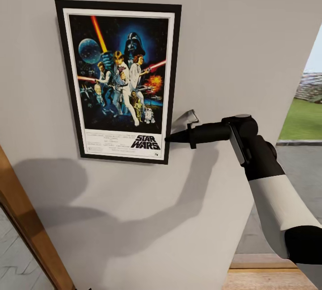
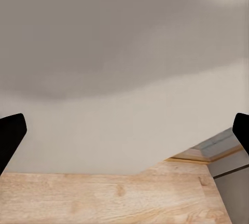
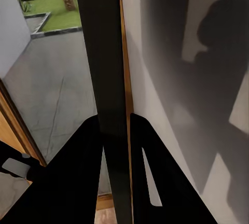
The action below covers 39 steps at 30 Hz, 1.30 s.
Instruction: Pick up the poster from the kitchen countertop and hang it on one of the wall nails in the kitchen.
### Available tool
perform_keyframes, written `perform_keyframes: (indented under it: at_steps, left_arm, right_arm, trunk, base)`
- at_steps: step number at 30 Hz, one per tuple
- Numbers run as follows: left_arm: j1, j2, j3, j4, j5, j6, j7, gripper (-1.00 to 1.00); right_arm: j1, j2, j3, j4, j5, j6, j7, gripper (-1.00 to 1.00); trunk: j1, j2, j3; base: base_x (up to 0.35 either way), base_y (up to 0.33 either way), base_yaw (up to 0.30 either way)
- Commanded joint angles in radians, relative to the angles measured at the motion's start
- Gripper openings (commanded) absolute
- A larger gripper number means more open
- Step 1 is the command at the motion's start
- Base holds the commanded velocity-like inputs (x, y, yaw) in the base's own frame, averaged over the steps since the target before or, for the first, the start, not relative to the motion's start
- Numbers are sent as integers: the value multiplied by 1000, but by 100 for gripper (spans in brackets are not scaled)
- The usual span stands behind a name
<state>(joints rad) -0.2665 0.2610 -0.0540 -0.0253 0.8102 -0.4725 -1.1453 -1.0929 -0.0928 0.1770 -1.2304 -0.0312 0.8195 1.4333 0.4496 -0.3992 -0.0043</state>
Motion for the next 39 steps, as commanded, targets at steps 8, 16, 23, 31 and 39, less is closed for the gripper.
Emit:
perform_keyframes:
  at_steps: [8,16,23,31,39]
  left_arm:
    - [0,0,-6,1,6,-5,-2,100]
    - [0,0,-6,1,6,-5,-2,100]
    - [0,0,-6,1,6,-5,-2,100]
    - [0,0,-6,1,6,-5,-2,100]
    - [0,0,-6,1,6,-5,-2,100]
  right_arm:
    - [-1,-1,2,0,-4,13,3,-100]
    - [0,-1,2,0,-4,13,3,-100]
    - [-1,-1,2,0,-4,13,3,-100]
    - [0,-1,2,0,-4,14,3,-100]
    - [0,0,2,0,-4,13,3,-100]
  trunk:
    - [0,-1,0]
    - [0,-1,0]
    - [0,-1,0]
    - [0,-1,0]
    - [0,-1,0]
  base:
    - [0,0,0]
    - [0,0,0]
    - [0,0,0]
    - [0,0,0]
    - [18,0,0]
